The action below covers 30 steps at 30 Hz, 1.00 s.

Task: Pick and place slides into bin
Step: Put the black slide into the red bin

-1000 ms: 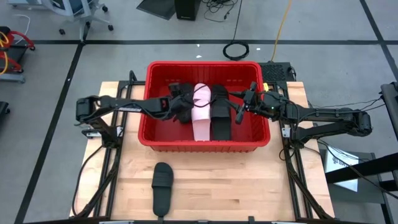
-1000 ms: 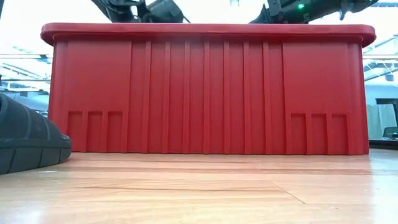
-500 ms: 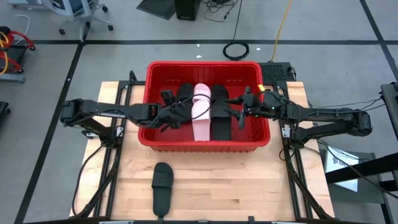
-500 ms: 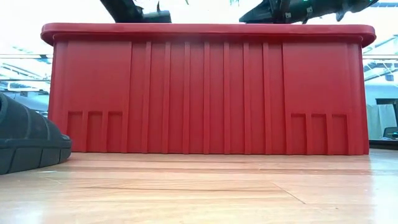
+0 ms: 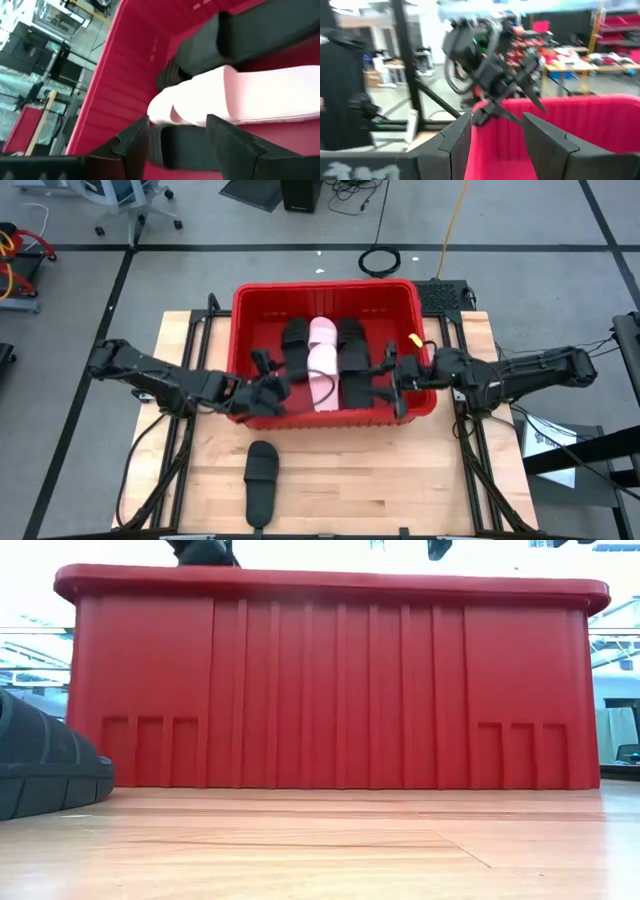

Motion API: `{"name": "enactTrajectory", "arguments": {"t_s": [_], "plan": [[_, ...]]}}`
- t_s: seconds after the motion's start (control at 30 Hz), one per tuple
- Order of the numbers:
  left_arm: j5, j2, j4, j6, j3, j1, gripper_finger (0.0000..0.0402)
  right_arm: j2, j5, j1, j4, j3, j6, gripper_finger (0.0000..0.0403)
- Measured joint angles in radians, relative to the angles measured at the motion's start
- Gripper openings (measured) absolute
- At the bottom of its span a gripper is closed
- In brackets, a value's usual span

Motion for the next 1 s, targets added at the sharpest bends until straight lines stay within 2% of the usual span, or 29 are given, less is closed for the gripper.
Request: {"name": "enactTrajectory", "arguments": {"t_s": [0.27, 0.43, 0.6, 0.73, 0.87, 1.0], "plan": [[-0.09, 0.002, 0.001, -0.047, -0.001, -0.163, 0.0205, 0.0, 0.007, 0.116, 0.081, 0.0, -0.038, 0.0164], [-0.255, 0.003, 0.014, -0.073, -0.002, -0.249, 0.0205, 0.0, 0.009, 0.148, 0.089, 0.0, -0.049, 0.0164], [-0.226, 0.003, 0.121, -0.061, -0.002, -0.345, 0.0204, 0.0, 0.013, 0.171, 0.056, 0.0, -0.038, 0.0164], [-0.218, 0.003, 0.183, -0.033, -0.002, -0.411, 0.0204, 0.018, 0.081, 0.192, 0.039, 0.0, -0.027, 0.0164], [-0.237, 0.015, 0.167, -0.086, -0.002, -0.449, 0.0204, 0.049, 0.089, 0.202, 0.044, 0.0, -0.021, 0.0164], [-0.25, 0.062, 0.099, -0.152, -0.002, -0.431, 0.0204, 0.076, 0.086, 0.202, 0.064, 0.0, -0.002, 0.0164]]}}
